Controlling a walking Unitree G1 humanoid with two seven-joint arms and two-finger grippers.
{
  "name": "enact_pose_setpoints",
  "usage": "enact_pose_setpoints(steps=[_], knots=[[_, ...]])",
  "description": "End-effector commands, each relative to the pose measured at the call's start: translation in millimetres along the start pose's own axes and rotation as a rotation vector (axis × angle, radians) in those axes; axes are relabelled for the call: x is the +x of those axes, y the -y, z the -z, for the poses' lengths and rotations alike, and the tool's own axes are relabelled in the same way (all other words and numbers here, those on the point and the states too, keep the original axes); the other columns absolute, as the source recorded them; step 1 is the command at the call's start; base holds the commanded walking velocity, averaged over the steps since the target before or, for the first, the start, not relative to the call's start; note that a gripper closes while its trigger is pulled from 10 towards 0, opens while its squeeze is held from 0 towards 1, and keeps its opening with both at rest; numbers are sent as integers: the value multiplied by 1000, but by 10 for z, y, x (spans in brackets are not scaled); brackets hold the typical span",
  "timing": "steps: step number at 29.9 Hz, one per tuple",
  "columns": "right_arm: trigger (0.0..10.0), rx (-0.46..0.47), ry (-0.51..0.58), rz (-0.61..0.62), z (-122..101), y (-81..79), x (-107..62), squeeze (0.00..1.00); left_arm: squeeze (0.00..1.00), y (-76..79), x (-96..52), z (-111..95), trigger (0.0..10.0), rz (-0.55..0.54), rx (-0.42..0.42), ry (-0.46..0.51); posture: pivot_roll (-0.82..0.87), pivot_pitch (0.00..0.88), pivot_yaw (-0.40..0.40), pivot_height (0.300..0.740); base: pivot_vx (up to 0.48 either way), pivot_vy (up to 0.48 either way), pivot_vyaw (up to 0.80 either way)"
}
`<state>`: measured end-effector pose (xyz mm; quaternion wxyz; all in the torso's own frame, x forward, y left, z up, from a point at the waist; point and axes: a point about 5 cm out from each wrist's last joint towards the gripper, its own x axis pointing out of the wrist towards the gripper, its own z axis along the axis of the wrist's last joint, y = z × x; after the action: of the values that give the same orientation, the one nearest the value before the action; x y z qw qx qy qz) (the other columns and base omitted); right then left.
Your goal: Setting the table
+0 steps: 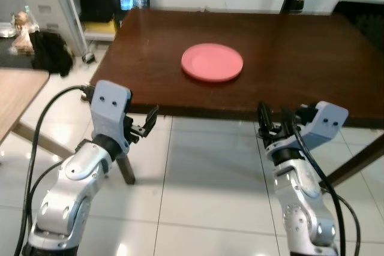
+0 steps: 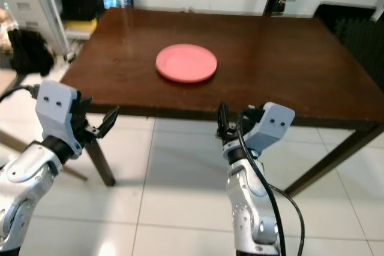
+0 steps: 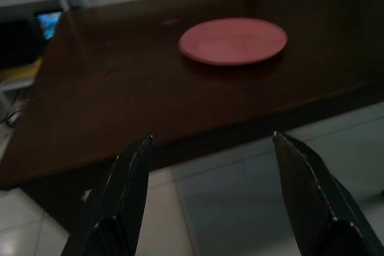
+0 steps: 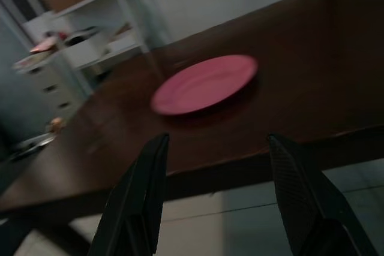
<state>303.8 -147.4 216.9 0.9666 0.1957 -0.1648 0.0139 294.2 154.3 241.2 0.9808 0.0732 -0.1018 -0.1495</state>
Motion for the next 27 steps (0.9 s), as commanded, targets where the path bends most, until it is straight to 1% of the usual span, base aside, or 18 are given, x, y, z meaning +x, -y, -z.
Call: enact_pose_setpoints(steps=[1,13,25,27], knots=[[10000,-3,-14,3,24,19,-26,0,0,-9,-19,50,10000,-8,-1,-21,91,149,72,740,-277,0,0],[10000,-5,-20,3,41,17,-38,0,0,-1,-19,56,10000,-7,-3,-21,90,153,72,740,-266,0,0],[10000,-2,-22,7,42,21,-41,0,0,11,-11,59,10000,-7,-18,-24,89,156,71,740,0,0,0],[10000,-32,-34,-2,55,23,-40,0,0,14,-12,59,10000,-7,-16,-25,88,157,71,740,0,0,250]])
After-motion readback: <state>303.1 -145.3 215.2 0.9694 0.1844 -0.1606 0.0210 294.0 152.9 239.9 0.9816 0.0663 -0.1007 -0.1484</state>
